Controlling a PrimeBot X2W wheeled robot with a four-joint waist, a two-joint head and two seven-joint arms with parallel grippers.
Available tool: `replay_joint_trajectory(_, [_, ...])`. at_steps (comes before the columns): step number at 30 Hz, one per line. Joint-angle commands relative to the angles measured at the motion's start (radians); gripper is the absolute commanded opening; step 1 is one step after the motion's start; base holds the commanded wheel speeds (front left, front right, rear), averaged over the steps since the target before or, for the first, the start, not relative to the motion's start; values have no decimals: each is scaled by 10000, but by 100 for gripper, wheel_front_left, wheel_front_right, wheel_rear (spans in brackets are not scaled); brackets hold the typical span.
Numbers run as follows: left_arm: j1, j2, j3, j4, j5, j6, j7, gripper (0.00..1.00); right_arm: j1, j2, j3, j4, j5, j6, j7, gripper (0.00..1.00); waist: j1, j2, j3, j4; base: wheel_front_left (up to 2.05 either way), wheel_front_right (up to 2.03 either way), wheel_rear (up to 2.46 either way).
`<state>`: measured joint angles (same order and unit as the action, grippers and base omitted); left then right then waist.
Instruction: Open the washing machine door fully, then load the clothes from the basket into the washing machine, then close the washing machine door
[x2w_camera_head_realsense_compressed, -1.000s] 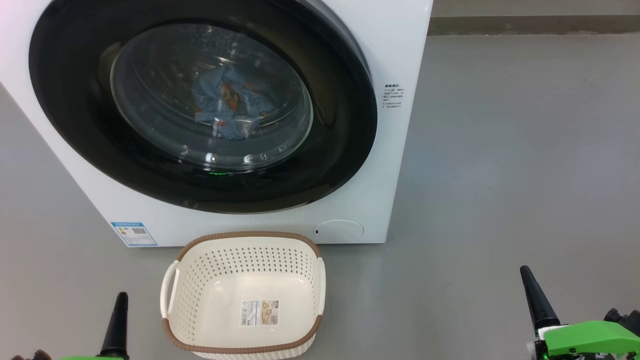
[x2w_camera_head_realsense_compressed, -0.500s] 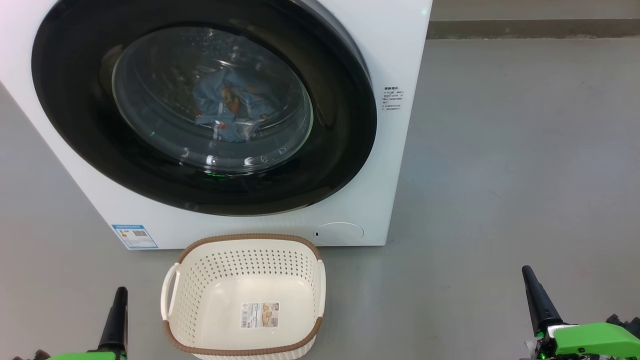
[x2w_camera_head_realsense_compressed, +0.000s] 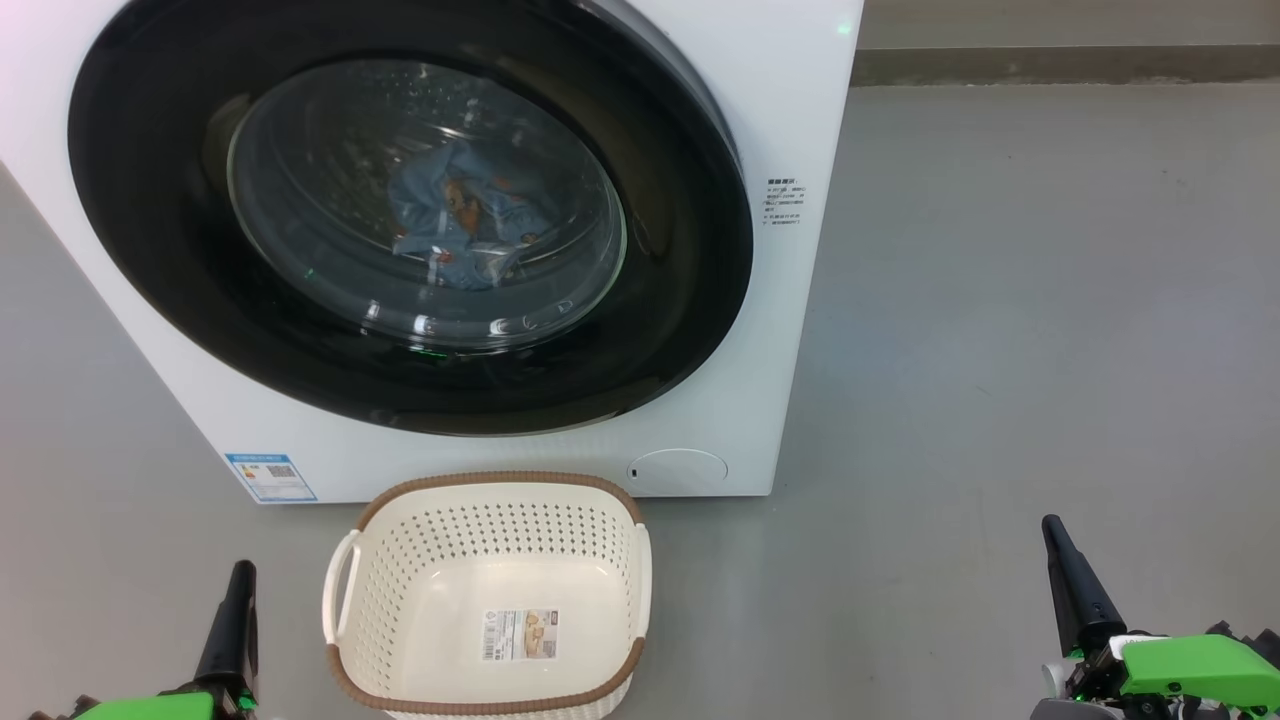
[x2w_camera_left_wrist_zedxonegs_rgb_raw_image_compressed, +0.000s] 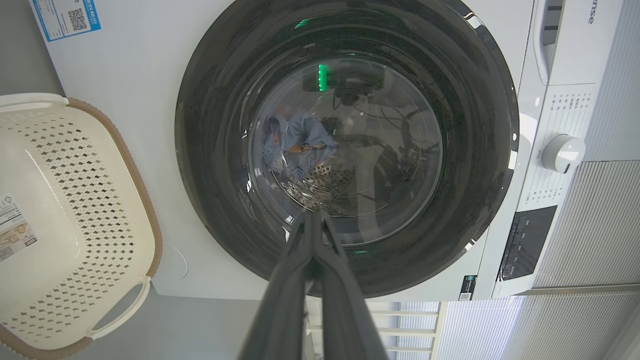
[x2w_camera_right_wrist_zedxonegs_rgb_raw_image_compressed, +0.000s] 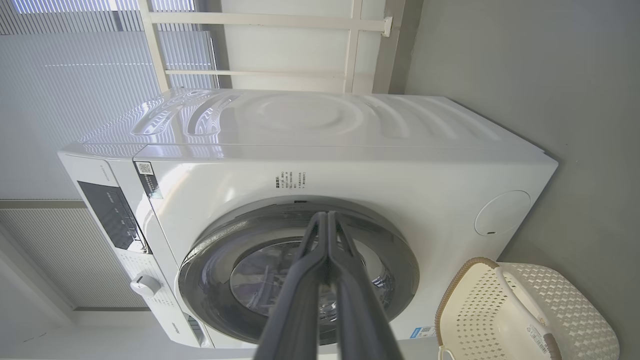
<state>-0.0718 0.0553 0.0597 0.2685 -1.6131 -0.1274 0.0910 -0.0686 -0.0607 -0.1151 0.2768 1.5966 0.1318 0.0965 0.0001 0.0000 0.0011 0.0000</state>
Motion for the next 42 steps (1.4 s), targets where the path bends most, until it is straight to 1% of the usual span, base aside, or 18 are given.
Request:
replay_joint_trajectory(1, [-404, 92, 354, -186, -112, -32, 72, 0, -436, 7, 136, -281, 224, -11, 66, 0, 0, 0, -1, 0, 0, 0, 0])
replay_joint_trajectory(42, [-407, 54, 408, -190, -67, -33, 115, 0, -440, 35, 96, -279, 190, -11, 98, 0, 0, 0, 0, 0, 0, 0, 0])
